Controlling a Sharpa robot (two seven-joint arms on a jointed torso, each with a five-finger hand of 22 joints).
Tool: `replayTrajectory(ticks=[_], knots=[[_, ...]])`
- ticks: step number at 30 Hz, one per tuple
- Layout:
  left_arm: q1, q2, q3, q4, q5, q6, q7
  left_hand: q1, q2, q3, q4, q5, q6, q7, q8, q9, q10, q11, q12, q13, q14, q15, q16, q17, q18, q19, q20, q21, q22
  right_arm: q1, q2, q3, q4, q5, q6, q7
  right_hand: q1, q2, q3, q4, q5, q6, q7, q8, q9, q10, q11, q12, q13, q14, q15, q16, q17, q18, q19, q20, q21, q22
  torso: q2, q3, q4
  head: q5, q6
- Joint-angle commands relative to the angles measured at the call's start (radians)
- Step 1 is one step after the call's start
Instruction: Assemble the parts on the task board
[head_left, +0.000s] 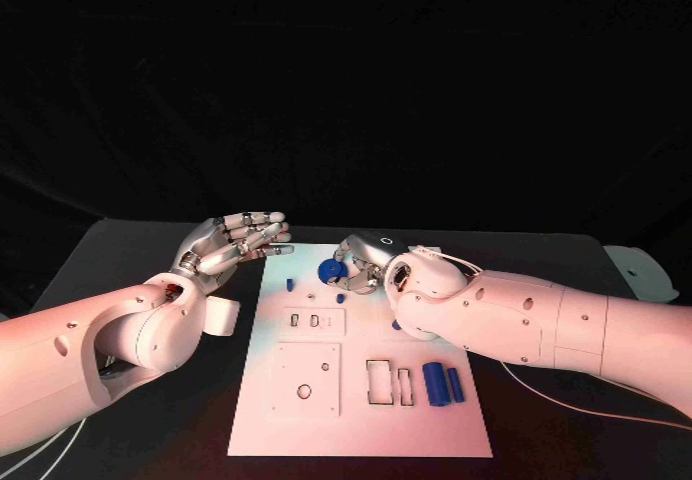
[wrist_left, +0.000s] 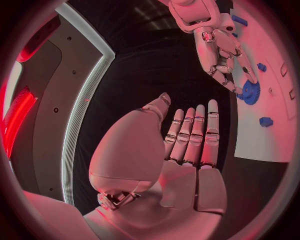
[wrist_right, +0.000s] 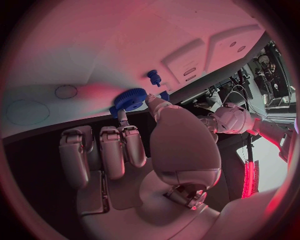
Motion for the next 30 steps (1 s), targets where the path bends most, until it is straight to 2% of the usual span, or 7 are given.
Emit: replayTrajectory(ticks=[1, 9, 14, 18, 20, 25, 30], knots=[[0.001, 0.001, 0.001, 0.001, 0.000, 0.015, 0.006, -0.007, 0.007, 0.005, 0.001, 0.005, -0.010, 0.081, -0.001, -0.001, -0.007, 0.001, -0.002, -0.001, -0.005, 0.002, -0.007, -0.001, 0.012, -0.005, 0.004, -0.005, -0.001, -0.001, 0.000, -0.001, 0.002, -0.002, 0.034, -0.019, 0.013, 0.002, -0.005, -0.001, -0.005, -0.009, 0.000, -0.006, -0.001, 0.000, 0.008, -0.004, 0.157, 0.104, 0.007, 0.006, 0.264, -0.007, 0.105, 0.010, 0.004, 0.263, 0.000, 0.0002, 0.0014, -0.002, -0.001], [0.001, -0.002, 0.001, 0.001, 0.000, 0.015, 0.006, -0.007, 0.007, 0.005, 0.001, 0.005, -0.010, 0.081, -0.001, -0.001, -0.007, 0.001, -0.002, -0.001, -0.005, 0.002, -0.007, -0.001, 0.012, -0.005, 0.004, -0.005, -0.001, -0.001, -0.011, -0.001, 0.017, -0.010, 0.012, -0.020, 0.022, 0.005, -0.005, -0.003, 0.002, -0.007, 0.000, -0.008, -0.001, 0.002, 0.009, -0.003, 0.159, 0.104, 0.008, 0.006, 0.264, -0.007, 0.105, 0.011, 0.004, 0.263, 0.000, -0.0009, 0.0011, -0.001, -0.002], [0.001, -0.003, 0.001, 0.001, 0.000, 0.016, 0.005, -0.007, 0.007, 0.005, 0.001, 0.005, -0.010, 0.081, -0.001, -0.001, -0.007, 0.001, -0.002, -0.001, -0.005, 0.002, -0.007, -0.001, 0.012, -0.005, 0.004, -0.005, -0.001, 0.001, -0.048, -0.001, 0.053, 0.008, -0.092, 0.018, 0.036, 0.010, -0.005, -0.005, 0.035, -0.001, 0.000, -0.012, 0.002, 0.004, 0.009, -0.001, 0.161, 0.104, 0.009, 0.006, 0.264, -0.007, 0.105, 0.012, 0.004, 0.263, -0.002, 0.0001, -0.0001, 0.000, -0.003], [0.001, -0.007, 0.001, 0.001, 0.000, 0.017, 0.005, -0.007, 0.007, 0.005, 0.001, 0.005, -0.010, 0.081, -0.001, -0.001, -0.007, 0.001, -0.002, -0.001, -0.005, 0.002, -0.007, -0.001, 0.012, -0.005, 0.004, -0.005, -0.001, 0.010, -0.114, 0.001, 0.103, 0.077, -0.182, 0.102, 0.044, 0.011, -0.003, -0.008, 0.041, -0.008, 0.000, -0.018, 0.000, -0.003, 0.009, -0.007, 0.154, 0.104, 0.008, 0.006, 0.264, -0.007, 0.105, 0.012, 0.004, 0.263, -0.002, 0.0013, -0.0050, 0.003, -0.003], [0.001, -0.009, 0.001, 0.001, 0.000, 0.017, 0.005, -0.007, 0.007, 0.005, 0.001, 0.005, -0.010, 0.081, -0.001, -0.001, -0.007, 0.001, -0.002, -0.001, -0.005, 0.002, -0.007, -0.001, 0.012, -0.005, 0.004, -0.005, -0.001, 0.020, -0.160, 0.003, 0.134, 0.140, -0.197, 0.167, 0.049, 0.012, -0.001, -0.011, 0.041, -0.007, 0.000, -0.019, 0.001, -0.002, 0.009, -0.007, 0.155, 0.104, 0.009, 0.006, 0.264, -0.007, 0.105, 0.012, 0.004, 0.263, -0.002, 0.0016, -0.0056, 0.000, -0.001], [0.001, -0.013, 0.001, 0.001, 0.000, 0.017, 0.005, -0.007, 0.007, 0.005, 0.001, 0.005, -0.010, 0.081, -0.001, -0.001, -0.007, 0.001, -0.002, -0.001, -0.005, 0.002, -0.007, -0.001, 0.012, -0.005, 0.004, -0.005, -0.001, 0.044, -0.287, 0.011, 0.210, 0.277, -0.152, 0.320, 0.093, 0.026, 0.018, -0.036, 0.067, 0.018, -0.009, -0.012, 0.008, -0.009, 0.002, -0.013, 0.150, 0.104, 0.003, 0.006, 0.264, -0.005, 0.101, 0.008, 0.000, 0.258, -0.005, 0.0069, -0.0134, -0.004, 0.001], [0.001, -0.013, 0.000, 0.001, 0.000, 0.020, 0.005, -0.007, 0.007, 0.005, 0.001, 0.005, -0.010, 0.081, -0.001, -0.001, -0.007, 0.001, -0.002, -0.001, -0.005, 0.002, -0.007, -0.001, 0.012, -0.005, 0.004, -0.005, -0.001, 0.054, -0.386, 0.014, 0.231, 0.341, -0.070, 0.411, 0.129, 0.016, 0.027, -0.064, 0.073, 0.030, -0.018, -0.011, 0.012, -0.009, -0.008, -0.015, 0.149, 0.104, -0.006, 0.006, 0.264, -0.006, 0.103, 0.000, 0.003, 0.261, -0.008, 0.0116, -0.0231, -0.006, 0.006]])
